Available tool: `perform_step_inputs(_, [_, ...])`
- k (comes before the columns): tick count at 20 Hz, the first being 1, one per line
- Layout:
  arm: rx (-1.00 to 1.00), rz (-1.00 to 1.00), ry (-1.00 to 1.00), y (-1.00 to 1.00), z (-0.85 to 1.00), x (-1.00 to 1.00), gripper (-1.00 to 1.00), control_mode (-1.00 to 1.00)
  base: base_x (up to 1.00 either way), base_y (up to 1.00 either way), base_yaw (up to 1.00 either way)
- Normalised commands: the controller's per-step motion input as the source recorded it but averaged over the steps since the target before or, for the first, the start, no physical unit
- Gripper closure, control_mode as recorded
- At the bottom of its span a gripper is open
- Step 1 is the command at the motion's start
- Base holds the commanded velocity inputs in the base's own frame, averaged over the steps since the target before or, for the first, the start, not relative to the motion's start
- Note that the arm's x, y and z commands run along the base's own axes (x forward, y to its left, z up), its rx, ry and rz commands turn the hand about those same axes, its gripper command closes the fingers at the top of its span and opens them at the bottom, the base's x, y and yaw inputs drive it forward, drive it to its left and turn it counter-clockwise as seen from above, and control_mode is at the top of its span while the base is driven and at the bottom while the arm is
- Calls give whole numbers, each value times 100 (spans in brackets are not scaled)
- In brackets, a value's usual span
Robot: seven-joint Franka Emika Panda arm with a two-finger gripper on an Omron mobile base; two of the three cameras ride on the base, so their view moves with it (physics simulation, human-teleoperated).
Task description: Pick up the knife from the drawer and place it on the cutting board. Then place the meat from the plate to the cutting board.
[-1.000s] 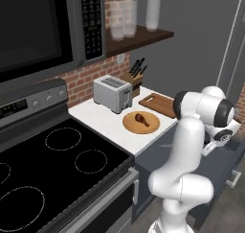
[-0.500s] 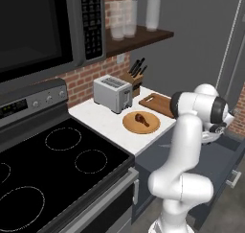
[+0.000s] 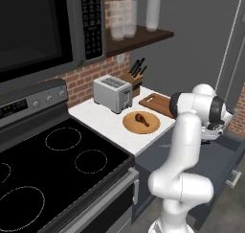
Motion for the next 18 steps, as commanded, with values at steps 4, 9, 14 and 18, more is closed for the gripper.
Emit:
perform_step_inputs(4, [0, -27, 1, 0, -7, 3, -100, -100, 0, 0, 0])
perform_step_inputs(9, [0, -49, 13, 0, -12, -12, -100, -100, 0, 0, 0])
perform_step_inputs(14, [0, -53, 16, 9, -7, -9, -100, -100, 0, 0, 0])
perform_step_inputs(18, [0, -48, 13, 1, 0, 7, -100, -100, 0, 0, 0])
